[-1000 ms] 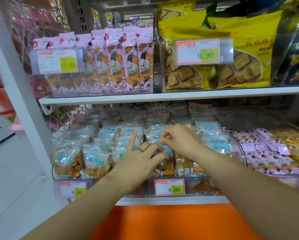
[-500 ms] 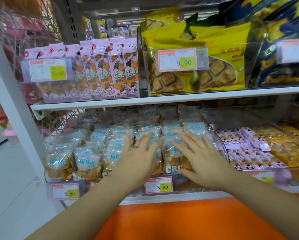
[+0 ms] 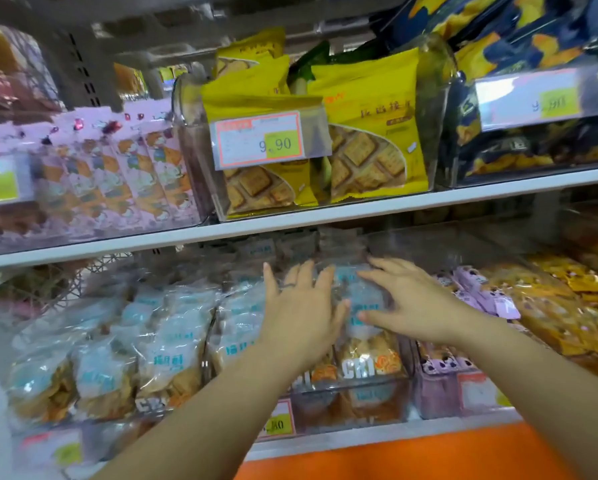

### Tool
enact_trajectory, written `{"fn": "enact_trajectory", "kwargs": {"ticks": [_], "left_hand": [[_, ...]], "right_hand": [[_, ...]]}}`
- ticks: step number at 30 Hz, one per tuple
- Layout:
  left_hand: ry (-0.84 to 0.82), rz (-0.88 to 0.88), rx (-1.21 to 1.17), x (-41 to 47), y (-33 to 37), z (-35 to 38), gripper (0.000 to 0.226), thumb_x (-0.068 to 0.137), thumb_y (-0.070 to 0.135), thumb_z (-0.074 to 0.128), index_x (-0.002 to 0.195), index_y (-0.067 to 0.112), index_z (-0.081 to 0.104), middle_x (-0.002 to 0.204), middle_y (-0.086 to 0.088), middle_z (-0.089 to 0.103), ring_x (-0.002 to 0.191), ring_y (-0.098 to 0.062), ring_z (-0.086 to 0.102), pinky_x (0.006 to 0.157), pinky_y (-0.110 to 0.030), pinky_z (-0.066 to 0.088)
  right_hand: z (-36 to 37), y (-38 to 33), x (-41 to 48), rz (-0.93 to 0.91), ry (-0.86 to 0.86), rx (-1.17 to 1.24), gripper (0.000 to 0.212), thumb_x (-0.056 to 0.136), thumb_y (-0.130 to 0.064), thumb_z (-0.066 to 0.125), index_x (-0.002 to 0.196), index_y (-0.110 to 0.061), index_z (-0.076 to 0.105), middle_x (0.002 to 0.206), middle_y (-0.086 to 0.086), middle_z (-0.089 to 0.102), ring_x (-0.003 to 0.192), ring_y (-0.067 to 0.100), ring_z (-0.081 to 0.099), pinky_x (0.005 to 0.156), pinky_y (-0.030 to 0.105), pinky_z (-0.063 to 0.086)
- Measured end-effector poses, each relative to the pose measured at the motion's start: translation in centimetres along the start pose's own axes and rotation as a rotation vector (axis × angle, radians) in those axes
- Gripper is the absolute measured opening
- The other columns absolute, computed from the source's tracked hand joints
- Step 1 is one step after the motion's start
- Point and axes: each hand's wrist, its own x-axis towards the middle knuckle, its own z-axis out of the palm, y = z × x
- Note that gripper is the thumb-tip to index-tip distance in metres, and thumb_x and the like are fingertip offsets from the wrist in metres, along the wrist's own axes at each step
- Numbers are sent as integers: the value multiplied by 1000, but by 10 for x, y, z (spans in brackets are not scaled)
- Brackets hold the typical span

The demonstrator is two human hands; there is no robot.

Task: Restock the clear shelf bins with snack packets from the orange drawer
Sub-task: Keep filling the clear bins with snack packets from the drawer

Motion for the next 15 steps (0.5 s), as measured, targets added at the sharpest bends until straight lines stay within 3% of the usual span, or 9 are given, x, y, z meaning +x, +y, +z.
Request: {"fn": "enact_trajectory", "kwargs": {"ticks": [4, 6, 8, 11, 15], "left_hand": [[-118, -108, 4, 48, 22, -1, 51, 100, 49, 24, 142, 20, 32, 140, -14, 44, 130, -32, 39, 111, -58, 11], [-145, -141, -46, 63, 23, -1, 41, 101, 43, 30, 130, 19, 47, 130, -12, 55, 123, -31, 49, 110, -55, 21], [-109, -122, -85, 71, 21, 4, 30, 99, 33, 38, 121, 20, 54, 124, -8, 60, 117, -29, 54, 105, -47, 33], [-75, -38, -196, 73, 16, 12, 33, 96, 22, 45, 128, 28, 55, 126, -6, 61, 116, -26, 56, 95, -36, 45], [-66, -41, -294, 82, 9, 12, 43, 98, 30, 47, 140, 32, 42, 134, -6, 55, 117, -25, 55, 93, -30, 45]], "right_hand": [[0, 15, 24, 53, 77, 150, 47, 90, -47, 49, 134, -31, 49, 142, 4, 45, 132, 26, 38, 109, 37, 30], [4, 23, 38, 103, 84, 241, 49, 84, -44, 44, 129, -28, 55, 131, 7, 56, 122, 28, 48, 101, 38, 40], [8, 30, 46, 126, 44, 304, 45, 85, -35, 47, 126, -22, 58, 124, 6, 61, 113, 24, 55, 91, 31, 45], [6, 36, 46, 82, 58, 357, 28, 88, -21, 55, 112, -18, 68, 94, -4, 62, 90, 12, 56, 70, 21, 38], [6, 39, 44, 46, 134, 403, 22, 90, -28, 59, 105, -17, 71, 98, -4, 68, 88, 5, 57, 75, 18, 39]]}}
